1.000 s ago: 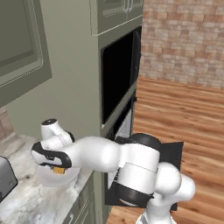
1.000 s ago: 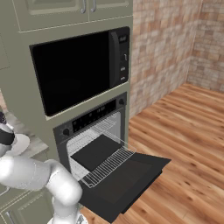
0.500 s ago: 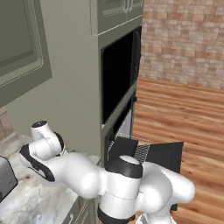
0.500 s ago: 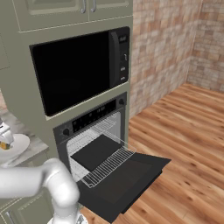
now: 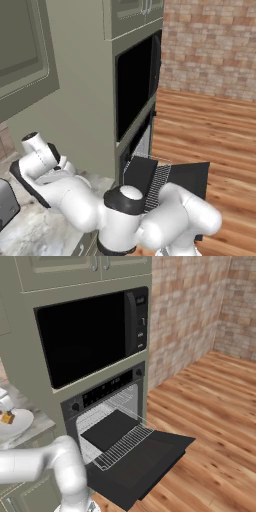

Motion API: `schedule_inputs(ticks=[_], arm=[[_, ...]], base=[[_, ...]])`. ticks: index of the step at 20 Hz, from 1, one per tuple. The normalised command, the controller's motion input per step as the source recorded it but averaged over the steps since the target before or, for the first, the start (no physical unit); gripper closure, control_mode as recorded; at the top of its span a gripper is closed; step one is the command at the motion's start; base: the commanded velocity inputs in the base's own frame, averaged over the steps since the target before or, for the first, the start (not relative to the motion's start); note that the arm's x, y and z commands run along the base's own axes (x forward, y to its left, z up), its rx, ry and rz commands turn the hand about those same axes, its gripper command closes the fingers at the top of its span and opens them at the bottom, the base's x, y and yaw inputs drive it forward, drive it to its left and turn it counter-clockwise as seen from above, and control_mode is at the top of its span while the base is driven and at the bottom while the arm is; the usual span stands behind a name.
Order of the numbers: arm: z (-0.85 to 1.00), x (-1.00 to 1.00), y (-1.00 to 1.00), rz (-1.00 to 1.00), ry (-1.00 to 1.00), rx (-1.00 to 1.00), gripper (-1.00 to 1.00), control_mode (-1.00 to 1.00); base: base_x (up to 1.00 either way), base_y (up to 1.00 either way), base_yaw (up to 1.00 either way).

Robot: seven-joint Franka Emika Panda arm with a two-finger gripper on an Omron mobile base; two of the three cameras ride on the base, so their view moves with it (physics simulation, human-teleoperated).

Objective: Take the baked cake out of the oven and place it on the plate for cooling. Then close the oven door.

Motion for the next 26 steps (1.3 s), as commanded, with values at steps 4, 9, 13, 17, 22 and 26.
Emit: schedule_inputs(ticks=[4,9,13,17,22,26], arm=[[0.63,-0.20,-0.26,0.00,0.00,-0.05,-1.00,-1.00],[0.71,-0.63,-0.50,-0.06,0.01,0.00,-1.00,-1.00],[0.40,-0.78,-0.84,-0.10,0.00,0.00,-1.00,-1.00],[0.20,-0.71,-1.00,-0.01,-0.09,0.00,-1.00,-1.00],[0.74,-0.74,-0.75,0.00,-0.17,0.01,-1.00,-1.00],[0.94,-0.54,-0.75,0.00,-0.14,0.07,-1.00,-1.00]], base=[[0.00,0.00,0.00],[0.00,0.00,0.00],[0.00,0.00,0.00],[0.00,0.00,0.00],[0.00,0.00,0.00],[0.00,0.00,0.00]])
